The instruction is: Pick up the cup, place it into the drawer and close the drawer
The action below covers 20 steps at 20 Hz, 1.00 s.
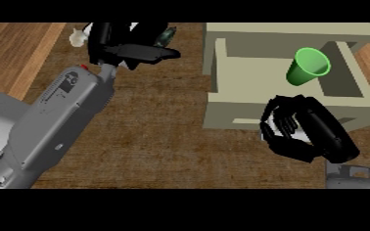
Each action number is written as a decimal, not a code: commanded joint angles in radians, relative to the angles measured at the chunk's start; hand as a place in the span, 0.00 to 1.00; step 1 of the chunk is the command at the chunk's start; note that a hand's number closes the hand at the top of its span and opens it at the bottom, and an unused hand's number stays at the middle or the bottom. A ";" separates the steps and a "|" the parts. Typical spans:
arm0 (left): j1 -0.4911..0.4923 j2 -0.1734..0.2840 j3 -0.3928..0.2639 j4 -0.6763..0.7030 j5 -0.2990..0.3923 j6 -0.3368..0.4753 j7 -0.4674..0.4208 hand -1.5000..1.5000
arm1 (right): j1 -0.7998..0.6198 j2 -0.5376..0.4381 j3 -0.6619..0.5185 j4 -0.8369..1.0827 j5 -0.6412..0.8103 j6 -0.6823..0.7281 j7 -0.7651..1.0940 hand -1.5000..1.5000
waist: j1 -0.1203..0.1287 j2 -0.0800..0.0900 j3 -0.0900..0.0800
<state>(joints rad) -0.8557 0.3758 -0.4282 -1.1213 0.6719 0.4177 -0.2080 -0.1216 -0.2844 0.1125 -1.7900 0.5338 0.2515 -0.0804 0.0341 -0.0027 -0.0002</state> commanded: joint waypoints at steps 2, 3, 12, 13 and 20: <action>0.105 0.093 0.048 -0.071 0.023 -0.068 -0.002 0.00 | -0.048 -0.004 0.137 0.179 0.249 -0.097 -0.048 1.00 | 0.013 0.004 0.000; 0.162 0.094 0.039 -0.142 0.018 -0.056 -0.012 0.00 | -0.076 -0.014 0.126 0.215 0.267 -0.107 -0.046 1.00 | 0.016 0.001 0.000; 0.329 0.155 0.108 -0.231 0.024 -0.151 -0.042 0.00 | -0.353 0.063 0.083 0.812 0.393 -0.329 -0.210 1.00 | 0.009 0.011 0.002; 0.343 0.195 0.155 -0.228 0.037 -0.166 -0.027 0.00 | -0.379 0.080 0.062 0.847 0.385 -0.346 -0.214 1.00 | 0.001 0.009 0.001; 0.435 0.189 0.171 -0.276 0.021 -0.222 -0.055 0.00 | -0.649 0.097 -0.053 1.234 0.351 -0.371 -0.309 1.00 | 0.020 0.016 0.002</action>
<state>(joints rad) -0.4713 0.5570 -0.2687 -1.3586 0.6926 0.2230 -0.2572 -0.6518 -0.1821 0.1228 -0.7586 0.9044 -0.1091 -0.3360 0.0430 0.0045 -0.0017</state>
